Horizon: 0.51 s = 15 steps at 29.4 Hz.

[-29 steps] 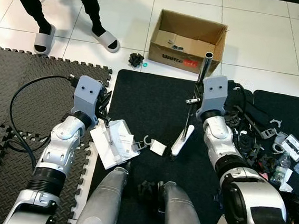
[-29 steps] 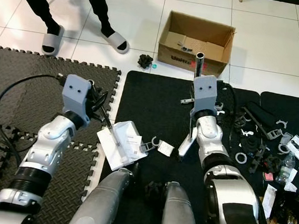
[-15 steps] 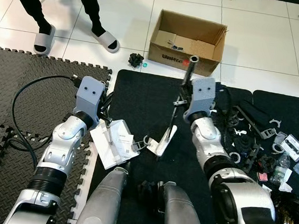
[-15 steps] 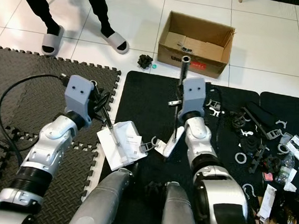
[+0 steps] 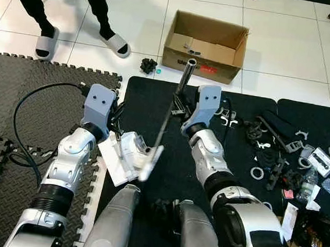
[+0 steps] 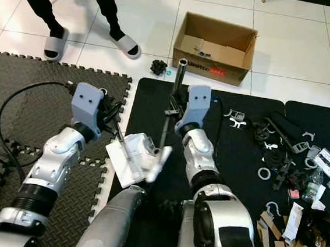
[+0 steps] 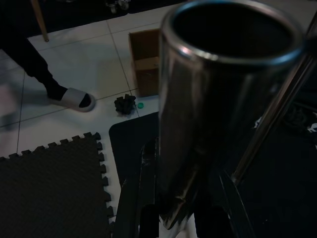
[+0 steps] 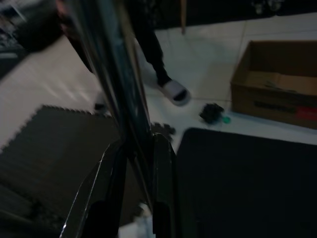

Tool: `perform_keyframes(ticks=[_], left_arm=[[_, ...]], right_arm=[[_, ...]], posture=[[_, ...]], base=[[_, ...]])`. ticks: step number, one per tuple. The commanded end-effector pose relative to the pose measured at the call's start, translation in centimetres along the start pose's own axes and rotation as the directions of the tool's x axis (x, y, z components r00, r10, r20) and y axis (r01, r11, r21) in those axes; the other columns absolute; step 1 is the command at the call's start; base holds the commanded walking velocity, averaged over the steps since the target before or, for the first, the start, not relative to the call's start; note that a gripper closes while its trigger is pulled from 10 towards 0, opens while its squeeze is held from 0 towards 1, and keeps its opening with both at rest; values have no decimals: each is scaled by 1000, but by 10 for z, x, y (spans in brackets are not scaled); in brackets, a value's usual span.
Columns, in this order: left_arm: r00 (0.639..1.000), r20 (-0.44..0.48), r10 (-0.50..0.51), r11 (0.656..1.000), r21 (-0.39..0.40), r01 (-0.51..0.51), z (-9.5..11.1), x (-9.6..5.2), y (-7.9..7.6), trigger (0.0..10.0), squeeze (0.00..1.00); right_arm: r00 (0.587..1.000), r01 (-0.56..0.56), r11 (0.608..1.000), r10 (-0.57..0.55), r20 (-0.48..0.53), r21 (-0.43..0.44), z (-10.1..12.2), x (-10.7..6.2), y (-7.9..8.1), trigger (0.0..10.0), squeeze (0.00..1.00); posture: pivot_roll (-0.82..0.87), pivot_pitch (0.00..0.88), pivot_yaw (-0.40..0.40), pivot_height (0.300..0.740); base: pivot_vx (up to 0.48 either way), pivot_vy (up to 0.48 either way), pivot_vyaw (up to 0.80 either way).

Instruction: Sweep floor

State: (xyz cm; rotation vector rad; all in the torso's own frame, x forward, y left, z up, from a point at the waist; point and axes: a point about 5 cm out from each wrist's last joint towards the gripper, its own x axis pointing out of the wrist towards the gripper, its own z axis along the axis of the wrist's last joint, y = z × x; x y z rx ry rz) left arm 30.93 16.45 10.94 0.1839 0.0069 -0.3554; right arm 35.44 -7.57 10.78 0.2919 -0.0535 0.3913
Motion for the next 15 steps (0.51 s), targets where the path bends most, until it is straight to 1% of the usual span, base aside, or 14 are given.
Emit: perform_keyframes(ticks=[1,7,10,11,12,13,14,15], left_arm=[[1000,5,-8,1000,-9,8,-2,-1,-2,10000,0],[1000,7,-11,1000,-11,11,-2,1,-4,10000,0],[1000,7,-14,1000,-11,14,-2,1,-4,10000,0],[1000,7,-14,1000,-11,14,-2,1,-4,10000,0],[1000,7,-15,1000,-11,15,-2,2,-5,10000,0],[1000,7,-15,1000,-11,15,-2,2,-5,10000,0],[1000,7,-16,1000,-11,16,-2,2,-5,10000,0],[1000,7,-16,1000,-11,16,-2,2,-5,10000,0]], right_arm=[[1000,3,997,-4,12,72,-2,0,5,10000,0],[1000,8,995,-11,29,96,2,2,5,10000,0],[997,-33,999,31,69,21,11,4,7,10000,0],[997,-33,999,31,69,21,11,4,7,10000,0],[995,-58,998,59,81,-11,14,4,8,10000,0],[995,-58,998,59,81,-11,14,4,8,10000,0],[988,-119,990,126,92,-77,20,5,11,10000,0],[988,-119,990,126,92,-77,20,5,11,10000,0]], posture=[[95,309,-6,740],[92,306,-5,740],[91,305,-5,740],[91,305,-5,740],[91,305,-5,740],[91,305,-5,740],[91,305,-5,740],[91,305,-5,740]], base=[[0,0,0],[0,0,0],[0,0,0],[0,0,0],[0,0,0],[0,0,0],[0,0,0],[0,0,0]])
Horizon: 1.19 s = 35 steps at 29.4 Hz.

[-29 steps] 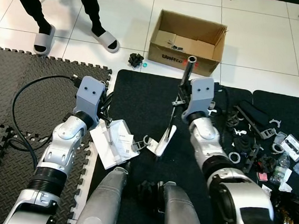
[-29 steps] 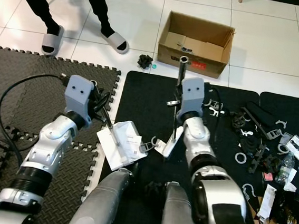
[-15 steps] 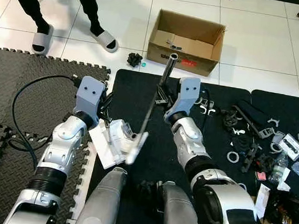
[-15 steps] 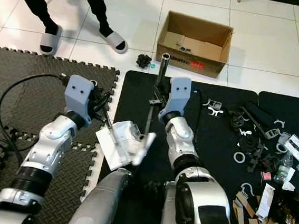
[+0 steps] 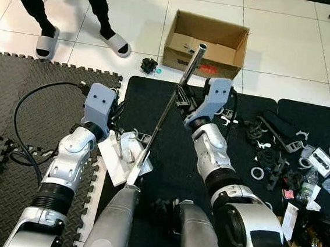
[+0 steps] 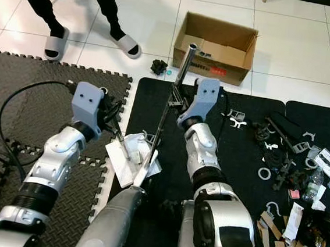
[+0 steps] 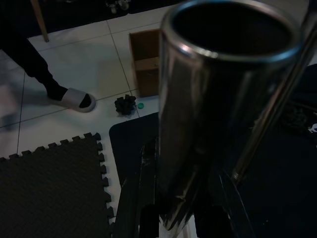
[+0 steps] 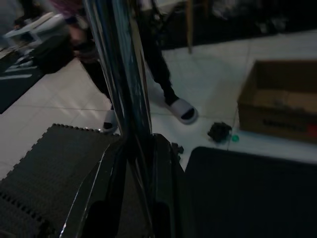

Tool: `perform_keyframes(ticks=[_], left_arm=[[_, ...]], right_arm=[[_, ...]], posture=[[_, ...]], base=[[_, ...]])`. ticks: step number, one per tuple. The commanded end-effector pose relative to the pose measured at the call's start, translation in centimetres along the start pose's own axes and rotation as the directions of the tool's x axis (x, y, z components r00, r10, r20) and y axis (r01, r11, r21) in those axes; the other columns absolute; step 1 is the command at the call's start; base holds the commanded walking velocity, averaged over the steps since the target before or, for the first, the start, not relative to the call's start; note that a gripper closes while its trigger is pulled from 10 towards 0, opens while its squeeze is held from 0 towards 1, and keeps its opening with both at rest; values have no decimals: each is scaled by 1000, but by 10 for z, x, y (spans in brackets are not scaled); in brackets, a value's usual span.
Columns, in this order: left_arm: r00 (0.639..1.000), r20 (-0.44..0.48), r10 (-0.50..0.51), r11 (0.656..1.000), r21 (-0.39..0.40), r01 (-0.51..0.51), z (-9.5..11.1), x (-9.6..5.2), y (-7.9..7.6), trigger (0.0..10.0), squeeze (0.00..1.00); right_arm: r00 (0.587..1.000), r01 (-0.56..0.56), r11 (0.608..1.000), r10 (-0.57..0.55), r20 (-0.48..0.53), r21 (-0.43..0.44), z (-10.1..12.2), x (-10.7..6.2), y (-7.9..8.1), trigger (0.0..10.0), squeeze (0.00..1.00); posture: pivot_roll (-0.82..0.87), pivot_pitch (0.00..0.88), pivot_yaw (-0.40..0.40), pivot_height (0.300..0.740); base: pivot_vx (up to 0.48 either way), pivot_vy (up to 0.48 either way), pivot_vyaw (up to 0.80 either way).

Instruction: Sweep floor

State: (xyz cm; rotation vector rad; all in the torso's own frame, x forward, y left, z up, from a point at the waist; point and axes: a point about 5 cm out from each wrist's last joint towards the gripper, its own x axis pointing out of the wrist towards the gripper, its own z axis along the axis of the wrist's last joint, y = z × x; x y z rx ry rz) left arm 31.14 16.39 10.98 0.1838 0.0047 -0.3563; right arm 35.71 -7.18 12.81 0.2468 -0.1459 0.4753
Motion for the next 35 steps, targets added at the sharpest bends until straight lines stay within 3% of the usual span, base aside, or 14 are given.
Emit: perform_keyframes(ticks=[1,12,19,25,32,35], left_arm=[[1000,6,-15,1000,-12,16,-3,0,-5,10000,0],[1000,14,-12,1000,-11,12,-1,1,-5,10000,0],[1000,13,-12,1000,-11,12,-1,1,-5,10000,0],[1000,11,-13,1000,-12,13,-2,2,-6,10000,0],[1000,10,-13,1000,-13,14,-2,2,-7,10000,0],[1000,9,-14,1000,-13,14,-3,3,-7,10000,0]], right_arm=[[998,-55,998,56,31,-34,4,-1,4,10000,0],[970,-243,959,238,-52,-144,-2,-10,10,10000,0],[955,-297,941,290,-64,-161,-1,-11,15,10000,0],[926,-378,898,368,-86,-226,4,-11,18,10000,0],[932,-362,881,349,-100,-305,12,-10,7,10000,0],[948,-318,874,303,-99,-367,22,-7,-7,10000,0]], posture=[[86,302,-6,740],[86,302,-7,740],[87,302,-8,740],[86,299,-10,740],[83,297,-11,740],[82,292,-11,740]], base=[[0,0,0],[0,0,0],[0,0,0],[0,0,0],[0,0,0],[0,0,0]])
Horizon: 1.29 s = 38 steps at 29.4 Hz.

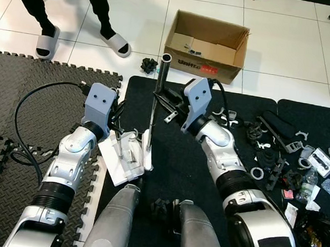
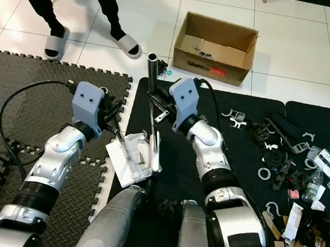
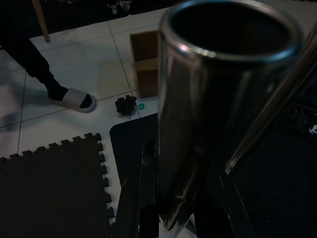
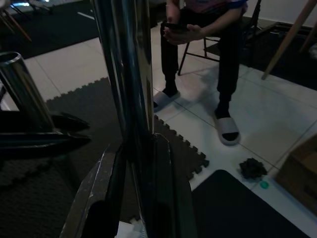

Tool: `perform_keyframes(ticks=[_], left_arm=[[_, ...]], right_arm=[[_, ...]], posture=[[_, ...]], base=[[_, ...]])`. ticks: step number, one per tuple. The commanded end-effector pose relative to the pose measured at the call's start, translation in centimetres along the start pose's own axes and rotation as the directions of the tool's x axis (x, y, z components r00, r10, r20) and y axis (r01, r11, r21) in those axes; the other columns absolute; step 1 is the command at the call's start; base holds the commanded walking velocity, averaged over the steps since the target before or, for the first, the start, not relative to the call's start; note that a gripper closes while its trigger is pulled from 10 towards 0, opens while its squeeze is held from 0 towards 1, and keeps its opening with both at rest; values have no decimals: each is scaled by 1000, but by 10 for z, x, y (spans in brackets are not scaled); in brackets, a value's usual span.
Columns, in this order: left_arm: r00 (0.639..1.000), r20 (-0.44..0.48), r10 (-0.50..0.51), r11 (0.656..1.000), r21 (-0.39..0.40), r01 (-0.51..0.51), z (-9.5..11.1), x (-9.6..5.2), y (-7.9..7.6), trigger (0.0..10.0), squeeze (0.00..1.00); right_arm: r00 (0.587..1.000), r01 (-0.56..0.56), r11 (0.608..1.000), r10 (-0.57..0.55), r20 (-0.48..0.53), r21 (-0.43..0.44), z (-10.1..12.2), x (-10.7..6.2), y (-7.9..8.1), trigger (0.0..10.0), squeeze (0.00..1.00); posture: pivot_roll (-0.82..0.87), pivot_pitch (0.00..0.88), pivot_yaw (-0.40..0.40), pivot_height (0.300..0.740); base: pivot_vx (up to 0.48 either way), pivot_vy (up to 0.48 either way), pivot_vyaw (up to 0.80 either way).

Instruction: Sweep floor

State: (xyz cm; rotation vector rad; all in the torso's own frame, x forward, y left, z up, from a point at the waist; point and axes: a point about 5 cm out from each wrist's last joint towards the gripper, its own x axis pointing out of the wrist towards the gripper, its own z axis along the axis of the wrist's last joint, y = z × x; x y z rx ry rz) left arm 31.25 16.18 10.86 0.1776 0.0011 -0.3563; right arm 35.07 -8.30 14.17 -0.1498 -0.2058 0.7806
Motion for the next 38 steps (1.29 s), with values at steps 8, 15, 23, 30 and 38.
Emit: perform_keyframes(ticks=[8,15,23,30,38], left_arm=[[1000,4,-17,1000,-8,17,-2,2,-5,10000,0],[1000,2,-15,1000,-6,15,-2,3,-4,10000,0],[1000,-3,-5,1000,-2,5,-3,1,-2,10000,0],[1000,-4,-2,1000,-1,2,-4,0,-1,10000,0],[1000,-9,4,1000,0,-4,-5,1,-1,10000,0]], right_arm=[[996,88,987,-91,-13,-135,9,-11,-30,10000,0],[995,50,975,-68,-73,-218,3,-10,-29,10000,0],[990,-67,976,40,-132,-207,-8,-3,-9,10000,0],[985,-105,974,74,-155,-202,-12,-2,-5,10000,0],[947,-263,950,220,-234,-169,-21,1,10,10000,0]], posture=[[80,287,-8,740],[85,292,-6,740],[90,297,-7,740],[93,301,-9,740],[92,303,-12,740]], base=[[0,0,0],[0,0,0],[0,0,0],[0,0,0],[0,0,0]])
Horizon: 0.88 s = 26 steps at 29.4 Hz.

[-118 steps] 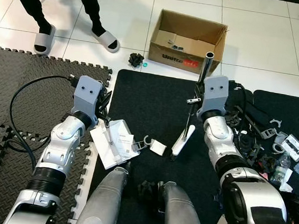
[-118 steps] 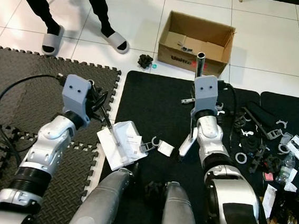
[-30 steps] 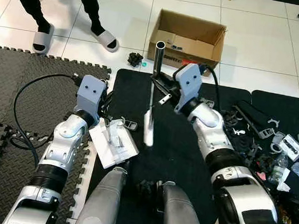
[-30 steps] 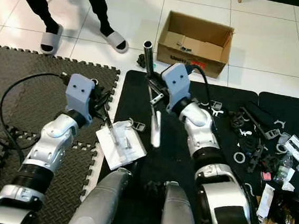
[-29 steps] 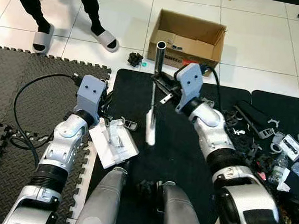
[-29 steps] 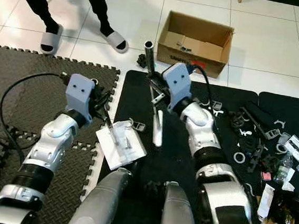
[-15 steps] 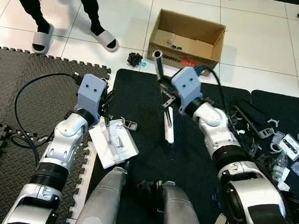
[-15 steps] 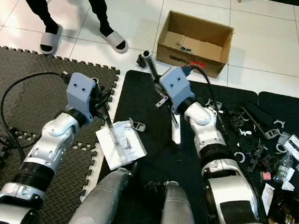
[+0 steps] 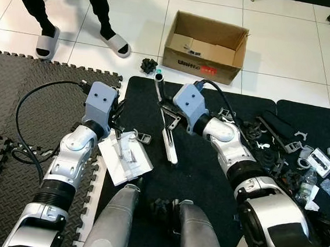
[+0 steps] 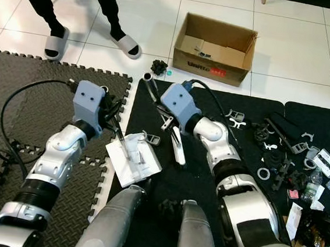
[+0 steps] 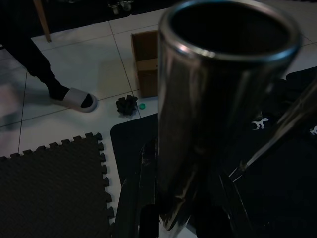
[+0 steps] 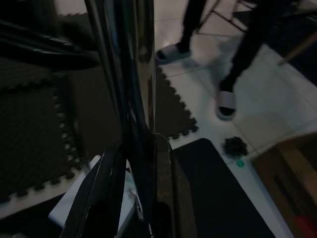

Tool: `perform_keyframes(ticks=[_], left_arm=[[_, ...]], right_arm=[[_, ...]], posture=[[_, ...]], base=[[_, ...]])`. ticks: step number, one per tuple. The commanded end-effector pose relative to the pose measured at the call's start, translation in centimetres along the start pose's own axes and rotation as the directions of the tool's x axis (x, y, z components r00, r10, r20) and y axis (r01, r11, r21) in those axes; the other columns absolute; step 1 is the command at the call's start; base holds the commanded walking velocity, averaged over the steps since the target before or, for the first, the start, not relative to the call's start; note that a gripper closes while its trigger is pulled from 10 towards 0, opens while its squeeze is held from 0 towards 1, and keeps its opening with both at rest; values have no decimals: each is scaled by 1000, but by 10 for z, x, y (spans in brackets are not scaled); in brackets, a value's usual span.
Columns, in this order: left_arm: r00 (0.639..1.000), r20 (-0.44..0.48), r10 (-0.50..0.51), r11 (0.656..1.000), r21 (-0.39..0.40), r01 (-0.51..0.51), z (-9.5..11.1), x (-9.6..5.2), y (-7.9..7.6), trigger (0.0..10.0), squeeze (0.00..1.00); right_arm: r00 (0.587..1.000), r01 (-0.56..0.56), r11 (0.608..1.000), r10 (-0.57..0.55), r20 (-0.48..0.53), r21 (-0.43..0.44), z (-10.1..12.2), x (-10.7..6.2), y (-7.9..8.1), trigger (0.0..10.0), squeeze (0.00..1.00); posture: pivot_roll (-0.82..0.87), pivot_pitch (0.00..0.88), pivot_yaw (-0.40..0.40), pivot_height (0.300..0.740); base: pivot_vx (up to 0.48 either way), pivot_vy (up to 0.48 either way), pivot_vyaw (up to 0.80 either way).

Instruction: Sweep floor

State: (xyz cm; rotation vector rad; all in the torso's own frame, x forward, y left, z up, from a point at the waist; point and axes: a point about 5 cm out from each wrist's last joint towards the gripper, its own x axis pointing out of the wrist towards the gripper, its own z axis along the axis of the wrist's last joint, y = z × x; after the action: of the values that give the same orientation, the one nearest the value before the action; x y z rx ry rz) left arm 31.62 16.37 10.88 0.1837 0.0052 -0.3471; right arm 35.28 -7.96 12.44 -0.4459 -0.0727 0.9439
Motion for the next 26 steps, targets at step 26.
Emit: perform_keyframes(ticks=[26], left_arm=[[1000,-9,4,1000,-2,-4,-4,-2,-3,10000,0]], right_arm=[[988,-141,958,121,-95,-248,-1,4,7,10000,0]], posture=[[93,310,-9,740]], base=[[0,0,0]])
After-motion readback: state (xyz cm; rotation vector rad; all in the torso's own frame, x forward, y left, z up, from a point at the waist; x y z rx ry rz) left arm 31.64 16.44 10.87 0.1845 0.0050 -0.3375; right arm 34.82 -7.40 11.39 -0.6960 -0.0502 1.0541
